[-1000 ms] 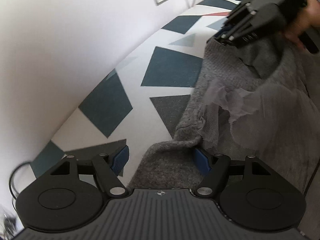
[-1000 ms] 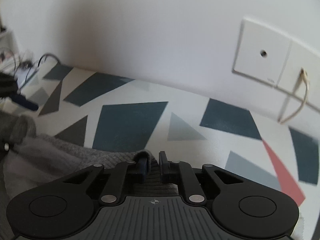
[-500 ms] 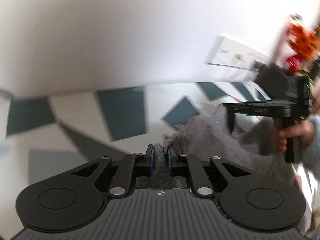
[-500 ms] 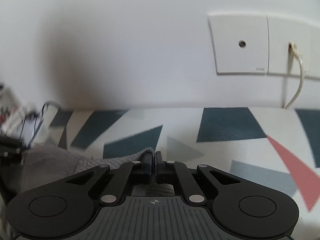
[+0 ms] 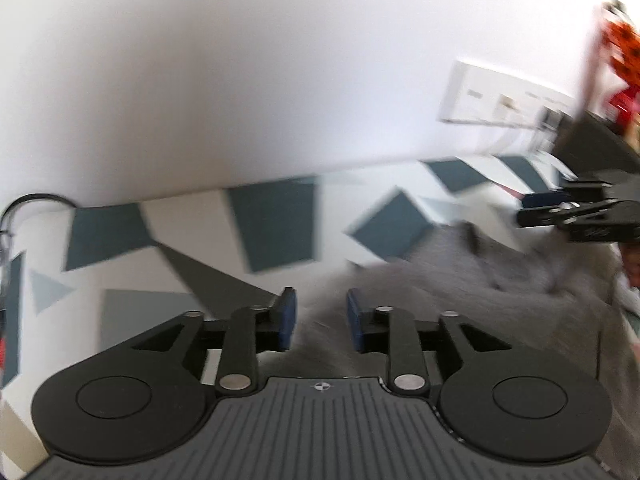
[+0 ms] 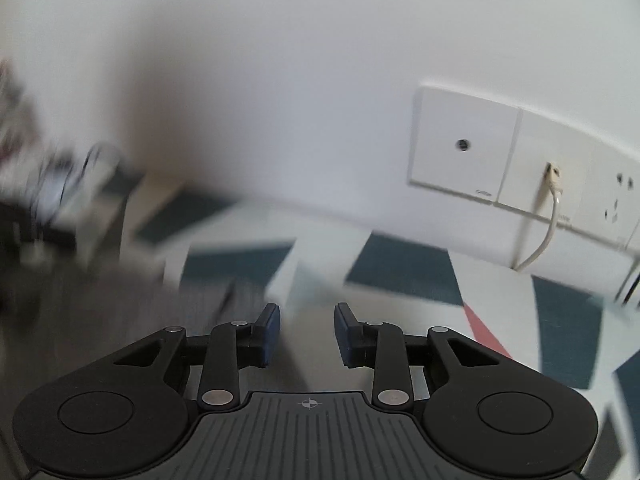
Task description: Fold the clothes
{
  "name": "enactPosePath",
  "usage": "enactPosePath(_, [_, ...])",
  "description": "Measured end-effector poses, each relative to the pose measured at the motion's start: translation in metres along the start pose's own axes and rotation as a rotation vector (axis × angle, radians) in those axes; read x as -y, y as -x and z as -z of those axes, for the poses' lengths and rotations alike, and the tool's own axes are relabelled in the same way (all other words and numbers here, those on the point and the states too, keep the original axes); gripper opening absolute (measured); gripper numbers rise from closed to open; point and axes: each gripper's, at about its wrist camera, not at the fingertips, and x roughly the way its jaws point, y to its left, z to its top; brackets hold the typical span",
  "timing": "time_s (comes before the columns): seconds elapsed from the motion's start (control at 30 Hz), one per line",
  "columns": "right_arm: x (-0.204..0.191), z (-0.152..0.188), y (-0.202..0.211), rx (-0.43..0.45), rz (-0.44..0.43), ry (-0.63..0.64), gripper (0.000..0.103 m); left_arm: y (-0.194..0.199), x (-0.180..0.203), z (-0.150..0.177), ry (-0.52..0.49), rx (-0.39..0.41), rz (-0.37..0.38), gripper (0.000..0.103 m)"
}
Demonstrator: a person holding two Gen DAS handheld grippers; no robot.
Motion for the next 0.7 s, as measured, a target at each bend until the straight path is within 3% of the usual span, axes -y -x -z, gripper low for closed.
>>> enactPosePath(0.2, [-0.020,0.018,-0.012,-0.090,-0.028,0.122,0.033,-0.022,0.037,0.031,-0.139,-0.131,-0.050,0.040])
enactPosePath(0.3, [-0.026,0.022,-0.022,-0.145,-0.035,0.116,0.033,-0.029,0.039,0.040,-0.139,-0.174,-0.087,0.040])
enactPosePath(0.37, [-0.024,0.024,-0.022,-0.145,-0.048,0.103,0.025,-0.028,0.037,0.041,-0.115,-0.176,-0.086,0.040])
enactPosePath(0.4, [-0.023,0.024,-0.022,-0.148,-0.053,0.097,0.011,-0.028,0.035,0.041,-0.102,-0.178,-0.084,0.041])
enactPosePath(0.43, [-0.022,0.024,-0.021,-0.151,-0.057,0.091,0.008,-0.028,0.033,0.041,-0.086,-0.179,-0.080,0.041])
enactPosePath(0.63, [0.007,0.013,-0.016,-0.091,-0.019,-0.065,0.004,-0.028,0.030,0.040,-0.060,-0.169,-0.081,0.041])
enactPosePath(0.7, [0.026,0.009,-0.015,-0.050,0.037,-0.159,0.003,-0.028,0.030,0.041,-0.054,-0.164,-0.082,0.041])
